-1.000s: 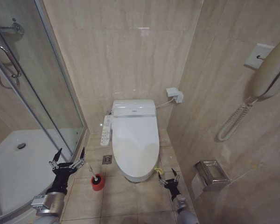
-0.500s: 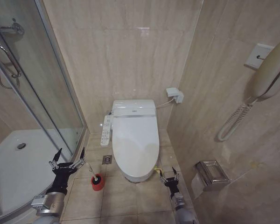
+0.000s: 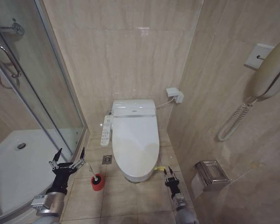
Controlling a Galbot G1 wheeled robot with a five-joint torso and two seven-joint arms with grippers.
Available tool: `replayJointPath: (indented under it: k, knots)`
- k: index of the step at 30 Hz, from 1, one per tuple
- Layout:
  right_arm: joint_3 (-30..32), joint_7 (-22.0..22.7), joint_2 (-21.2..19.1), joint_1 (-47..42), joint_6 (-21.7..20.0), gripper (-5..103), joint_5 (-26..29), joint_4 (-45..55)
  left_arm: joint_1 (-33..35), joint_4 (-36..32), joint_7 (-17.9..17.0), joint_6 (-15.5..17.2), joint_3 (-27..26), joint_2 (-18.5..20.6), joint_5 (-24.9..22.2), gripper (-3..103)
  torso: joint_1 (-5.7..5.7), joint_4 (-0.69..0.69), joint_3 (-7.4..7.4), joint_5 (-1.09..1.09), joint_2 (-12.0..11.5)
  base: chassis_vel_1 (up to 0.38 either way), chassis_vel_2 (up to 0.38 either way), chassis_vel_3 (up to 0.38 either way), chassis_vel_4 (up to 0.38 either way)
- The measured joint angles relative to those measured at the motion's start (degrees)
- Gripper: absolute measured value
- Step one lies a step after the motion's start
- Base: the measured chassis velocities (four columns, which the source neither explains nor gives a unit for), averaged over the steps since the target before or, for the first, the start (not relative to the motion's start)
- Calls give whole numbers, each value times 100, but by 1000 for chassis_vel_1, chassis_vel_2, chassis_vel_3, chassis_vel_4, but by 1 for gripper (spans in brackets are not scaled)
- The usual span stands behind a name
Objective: Open the toilet lid, clean the toilet bowl with a toilet brush, close the toilet lid, and flush.
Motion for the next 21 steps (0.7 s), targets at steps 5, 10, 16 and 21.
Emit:
replayJointPath:
  k: [5, 10, 16, 21]
  knots:
    - [0, 3, -11, -14, 19, 34, 40, -15, 0, 0, 0, 0, 0, 0, 0, 100, 0, 0, 0, 0, 0, 0, 0, 0, 0]
    - [-6, 3, -22, -40, 34, 7, 92, 28, 0, 0, 0, 0, 0, 0, 0, 100, 0, 0, 0, 0, 0, 0, 0, 0, 0]
    - [-17, -11, -39, -72, 78, 0, 232, 116, 0, 0, 0, 0, 0, 0, 0, 100, 0, 0, 0, 0, 0, 0, 0, 0, 0]
    - [-96, -161, -138, -284, 28, 0, 623, 585, 0, 0, 0, 0, 0, 0, 0, 100, 0, 0, 0, 1, 0, 0, 0, 0, 0]
